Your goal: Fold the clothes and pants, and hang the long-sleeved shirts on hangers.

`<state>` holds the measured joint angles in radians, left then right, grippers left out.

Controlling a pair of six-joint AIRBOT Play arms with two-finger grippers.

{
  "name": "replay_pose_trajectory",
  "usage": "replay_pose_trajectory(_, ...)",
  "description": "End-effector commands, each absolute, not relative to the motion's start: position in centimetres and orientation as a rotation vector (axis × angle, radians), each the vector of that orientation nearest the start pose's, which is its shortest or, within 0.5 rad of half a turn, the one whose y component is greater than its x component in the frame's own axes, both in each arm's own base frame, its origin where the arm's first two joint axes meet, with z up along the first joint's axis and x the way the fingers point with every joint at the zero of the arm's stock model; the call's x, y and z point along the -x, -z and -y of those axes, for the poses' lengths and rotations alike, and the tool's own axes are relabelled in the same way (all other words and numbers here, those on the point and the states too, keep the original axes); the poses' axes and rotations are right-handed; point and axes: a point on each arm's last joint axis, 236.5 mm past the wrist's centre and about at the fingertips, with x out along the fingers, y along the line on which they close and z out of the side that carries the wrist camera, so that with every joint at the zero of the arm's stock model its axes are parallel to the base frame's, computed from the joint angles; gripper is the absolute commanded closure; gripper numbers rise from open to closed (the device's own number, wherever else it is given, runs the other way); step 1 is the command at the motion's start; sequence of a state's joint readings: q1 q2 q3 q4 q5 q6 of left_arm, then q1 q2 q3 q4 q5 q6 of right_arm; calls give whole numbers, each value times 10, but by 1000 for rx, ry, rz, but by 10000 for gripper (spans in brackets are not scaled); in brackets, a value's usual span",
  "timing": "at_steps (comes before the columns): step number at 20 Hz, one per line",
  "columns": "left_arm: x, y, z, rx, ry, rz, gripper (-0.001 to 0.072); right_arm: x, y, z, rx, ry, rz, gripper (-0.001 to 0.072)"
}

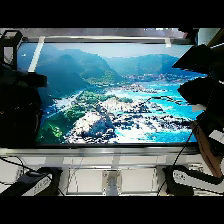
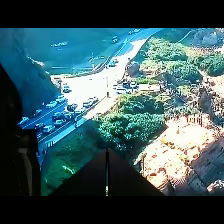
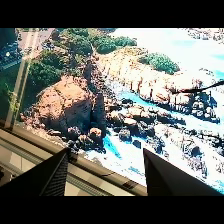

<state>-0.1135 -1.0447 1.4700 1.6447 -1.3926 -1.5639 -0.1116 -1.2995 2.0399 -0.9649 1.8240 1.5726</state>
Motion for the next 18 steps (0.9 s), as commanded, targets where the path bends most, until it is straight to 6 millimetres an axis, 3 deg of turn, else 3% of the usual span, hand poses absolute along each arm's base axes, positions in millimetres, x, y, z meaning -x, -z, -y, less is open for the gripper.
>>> replay_pose_trajectory(1,-360,-193,23,-109,46,-962,678,-341,-285,-94,-233,-506,-1031,204)
replay_pose_trajectory(10,-361,-194,23,-110,46,-960,678,-344,-286,-94,-235,-503,-1023,204)
replay_pose_trajectory(14,-403,-208,10,-196,6,-812,678,-345,-286,-93,-217,-509,-1010,204)
replay_pose_trajectory(18,-426,-182,-26,-336,-113,-870,677,-366,-291,-89,-234,-472,-939,204)
